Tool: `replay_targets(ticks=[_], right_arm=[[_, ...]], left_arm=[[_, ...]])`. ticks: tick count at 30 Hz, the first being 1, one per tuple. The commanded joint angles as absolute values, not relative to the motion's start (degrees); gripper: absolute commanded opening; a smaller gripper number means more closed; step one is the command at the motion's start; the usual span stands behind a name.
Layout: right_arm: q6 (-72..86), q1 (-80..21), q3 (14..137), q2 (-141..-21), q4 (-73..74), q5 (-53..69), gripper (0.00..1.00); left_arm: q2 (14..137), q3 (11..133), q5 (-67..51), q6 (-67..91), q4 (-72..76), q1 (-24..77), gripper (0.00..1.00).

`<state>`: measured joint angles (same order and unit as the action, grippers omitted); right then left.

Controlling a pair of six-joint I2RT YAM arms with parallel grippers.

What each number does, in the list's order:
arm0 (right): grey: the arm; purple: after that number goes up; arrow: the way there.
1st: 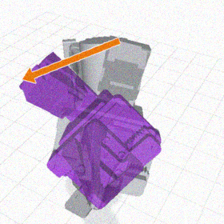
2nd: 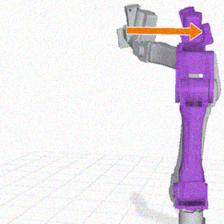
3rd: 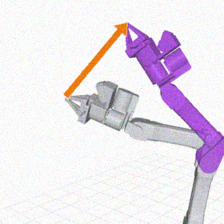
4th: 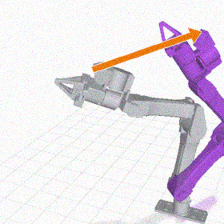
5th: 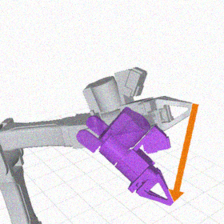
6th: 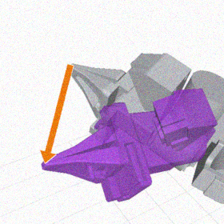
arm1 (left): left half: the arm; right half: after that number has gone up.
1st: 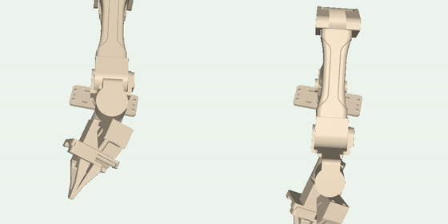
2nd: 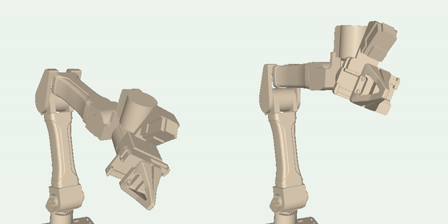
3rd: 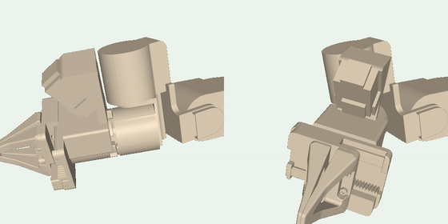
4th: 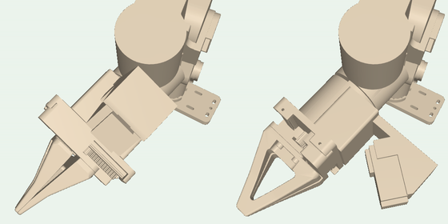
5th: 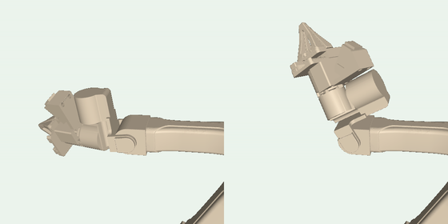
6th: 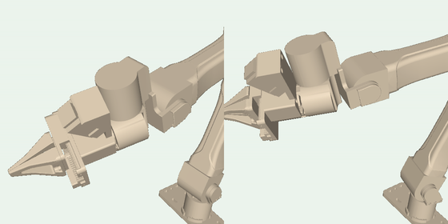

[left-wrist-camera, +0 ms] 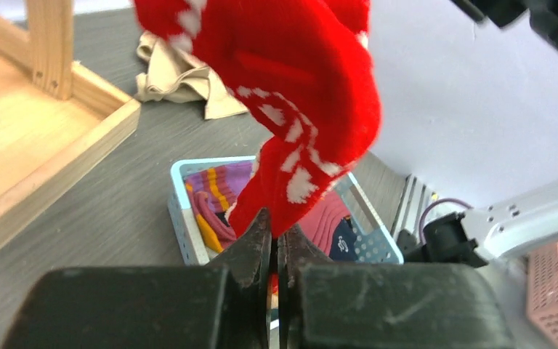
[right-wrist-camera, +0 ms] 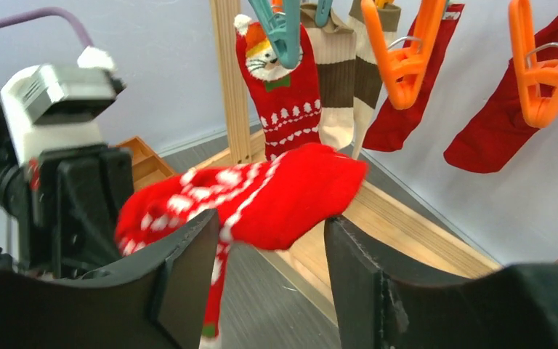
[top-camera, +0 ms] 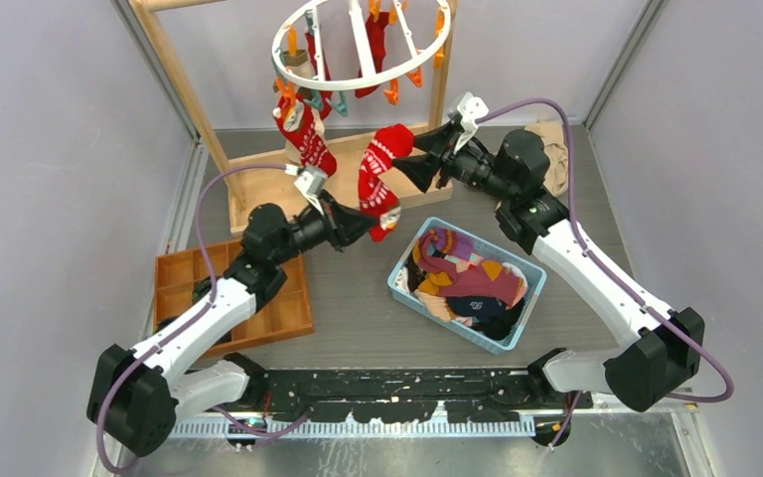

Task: Clip the socks to the hanger
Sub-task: Pick up the sock from the bin.

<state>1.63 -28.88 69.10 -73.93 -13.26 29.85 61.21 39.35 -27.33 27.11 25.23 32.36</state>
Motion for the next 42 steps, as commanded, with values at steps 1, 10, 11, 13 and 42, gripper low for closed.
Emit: replay_targets(ticks=[1, 10, 11, 13, 42], right_arm=[[-2.1, -27.7, 69.6, -73.9, -11.5, 31.7, 0.65], [-15.7, -26.6, 65.9, -70.9, -5.7, 48.3, 1.00], [-17.4, -26.6, 65.6, -70.8, -5.0, 49.0, 1.00], [-22.3, -26.6, 65.5, -70.7, -2.3, 51.2, 1.00], [-33.5, -34.6, 55.1, -74.0, -19.2, 40.4, 0.81]], left_arm=[[60.6, 39.0, -36.3, 46.8, 26.4, 24.3, 0.00], [66.7, 41.9, -42.5, 71.7, 28.6, 19.3, 0.00], [67.6, 42.2, -43.4, 73.9, 29.1, 18.8, 0.00], [69.2, 42.6, -44.5, 78.3, 30.9, 18.4, 0.00], [81.3, 43.5, -39.8, 108.3, 58.7, 18.5, 0.00]])
